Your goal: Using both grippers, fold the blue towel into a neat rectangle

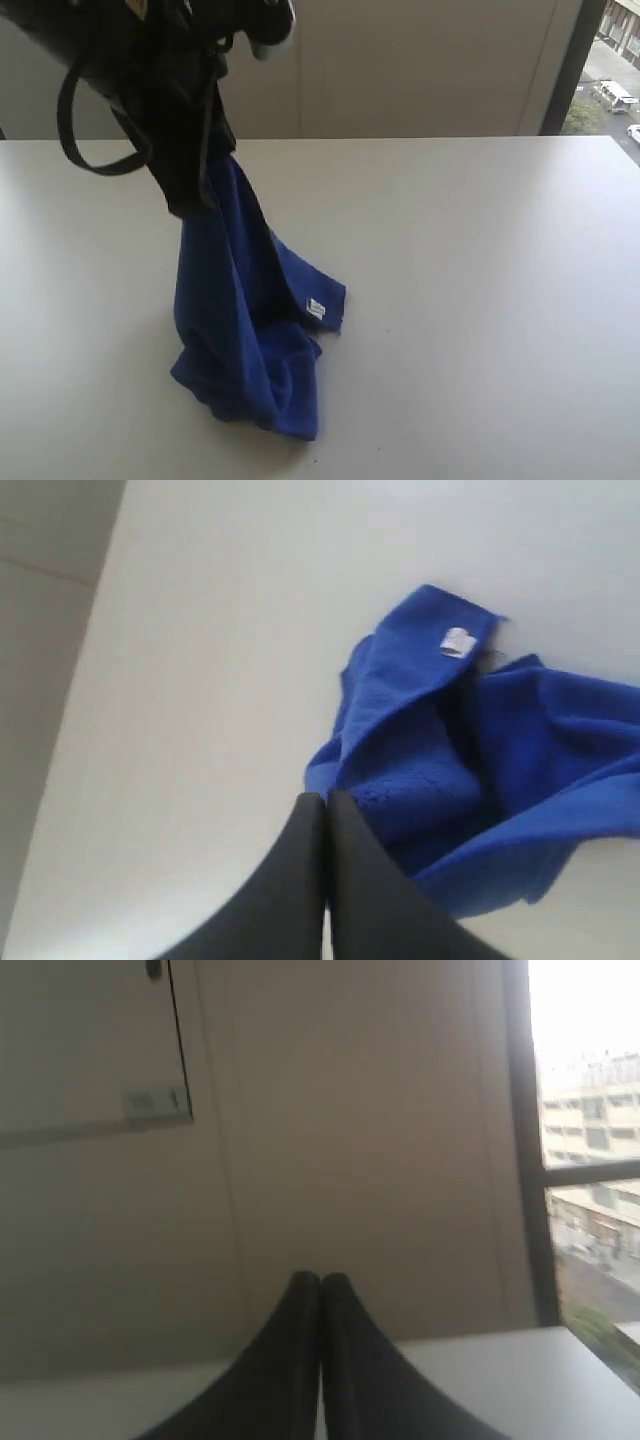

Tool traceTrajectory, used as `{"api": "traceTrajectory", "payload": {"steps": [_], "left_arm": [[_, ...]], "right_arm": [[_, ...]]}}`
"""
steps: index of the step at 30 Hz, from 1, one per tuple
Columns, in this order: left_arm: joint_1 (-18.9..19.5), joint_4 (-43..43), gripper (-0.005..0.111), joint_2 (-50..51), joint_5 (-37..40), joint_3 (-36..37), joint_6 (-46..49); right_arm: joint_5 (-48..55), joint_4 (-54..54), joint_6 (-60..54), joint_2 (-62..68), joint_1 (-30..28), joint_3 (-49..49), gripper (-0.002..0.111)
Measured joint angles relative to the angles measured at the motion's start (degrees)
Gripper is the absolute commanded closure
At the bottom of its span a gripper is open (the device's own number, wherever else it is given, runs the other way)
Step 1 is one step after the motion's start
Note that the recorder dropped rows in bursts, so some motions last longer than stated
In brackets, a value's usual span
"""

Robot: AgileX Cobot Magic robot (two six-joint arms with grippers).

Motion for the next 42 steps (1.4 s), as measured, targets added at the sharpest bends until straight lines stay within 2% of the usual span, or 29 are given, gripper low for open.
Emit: {"api": "traceTrajectory", "payload": {"steps": [2, 4, 7, 9, 13, 19, 22, 27, 29, 31, 42], "left_arm": [[0.00, -4.72, 0.107, 0.00, -1.51, 2.38, 3.17], [0.00, -9.42, 0.107, 0.00, -3.45, 4.63, 6.02], [0.00, -15.67, 0.107, 0.00, -7.79, 7.07, 10.53], [0.00, -19.64, 0.107, 0.00, -11.01, 7.66, 13.63], [0.00, -27.82, 0.107, 0.00, -15.24, 7.78, 19.76], [0.00, -31.17, 0.107, -0.53, -16.47, 7.86, 26.28], [0.00, -32.05, 0.107, -1.87, -18.03, 7.86, 27.02], [0.00, -32.55, 0.107, -4.98, -20.25, 7.86, 27.41], [0.00, -32.70, 0.107, -5.88, -20.73, 7.86, 27.52], [0.00, -32.70, 0.107, -6.44, -20.93, 7.86, 27.52], [0.00, -32.04, 0.107, -6.77, -21.02, 7.86, 27.52]], "right_arm": [[-5.00, 0.11, 5.37, 0.00, 0.00, 0.00, 0.108], [-4.65, 0.00, 9.17, 0.00, 0.12, 0.00, 0.108], [8.48, -0.14, 13.89, 0.15, 0.62, -1.31, 0.108], [13.74, 1.71, 14.93, 2.86, 1.96, -2.26, 0.108], [16.70, 4.49, 11.87, 12.64, 7.29, -6.62, 0.108], [17.77, 5.45, -1.15, 33.74, 19.47, -17.59, 0.108], [19.67, 5.55, -11.47, 45.73, 24.93, -24.18, 0.097], [20.33, 5.55, -23.75, 61.85, 30.82, -33.30, 0.060], [20.33, 5.55, -26.36, 66.84, 32.30, -35.59, 0.049], [20.33, 5.55, -27.65, 70.66, 33.31, -36.80, 0.046], [15.50, 5.55, -29.27, 78.70, 36.58, -37.95, 0.046]]}}
